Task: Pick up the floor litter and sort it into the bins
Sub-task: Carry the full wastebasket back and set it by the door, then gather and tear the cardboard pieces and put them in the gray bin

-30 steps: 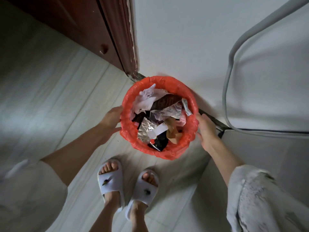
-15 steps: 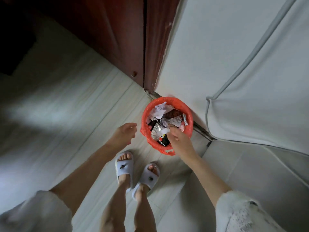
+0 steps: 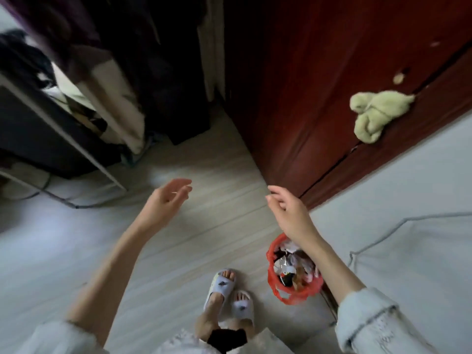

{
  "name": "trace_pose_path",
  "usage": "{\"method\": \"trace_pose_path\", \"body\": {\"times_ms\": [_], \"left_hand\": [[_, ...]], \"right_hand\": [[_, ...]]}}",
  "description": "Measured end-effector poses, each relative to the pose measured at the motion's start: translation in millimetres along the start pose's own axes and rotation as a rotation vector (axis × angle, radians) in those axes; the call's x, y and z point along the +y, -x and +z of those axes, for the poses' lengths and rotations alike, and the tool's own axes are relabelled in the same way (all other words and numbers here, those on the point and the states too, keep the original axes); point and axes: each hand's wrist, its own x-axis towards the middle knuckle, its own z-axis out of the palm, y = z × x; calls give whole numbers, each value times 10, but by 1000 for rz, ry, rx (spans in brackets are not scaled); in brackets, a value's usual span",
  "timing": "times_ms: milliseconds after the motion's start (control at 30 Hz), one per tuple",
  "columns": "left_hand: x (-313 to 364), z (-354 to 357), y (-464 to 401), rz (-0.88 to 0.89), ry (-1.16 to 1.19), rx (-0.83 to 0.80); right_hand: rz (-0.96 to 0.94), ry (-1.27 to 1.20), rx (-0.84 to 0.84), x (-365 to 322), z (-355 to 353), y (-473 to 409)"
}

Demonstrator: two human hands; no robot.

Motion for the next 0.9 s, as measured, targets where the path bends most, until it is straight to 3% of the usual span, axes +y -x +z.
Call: {"method": "trace_pose_path", "body": {"times_ms": [267,467,600,900], "left_hand": [[-437,-979,1389,-192,357,528],[-1199,-1721,2753,-325,504,938],[-1784,-2125,3405,-381,586,1093],[-3018,-3525,4579,-470,662,1283]], "right_hand": [[-353,344,-316,-1138,705,126],[-648,485,-581,-2068,2093,657],[-795,550,-794,-2522,3206,1218],[-911,506,-1021,-3459,5548,2537]]}}
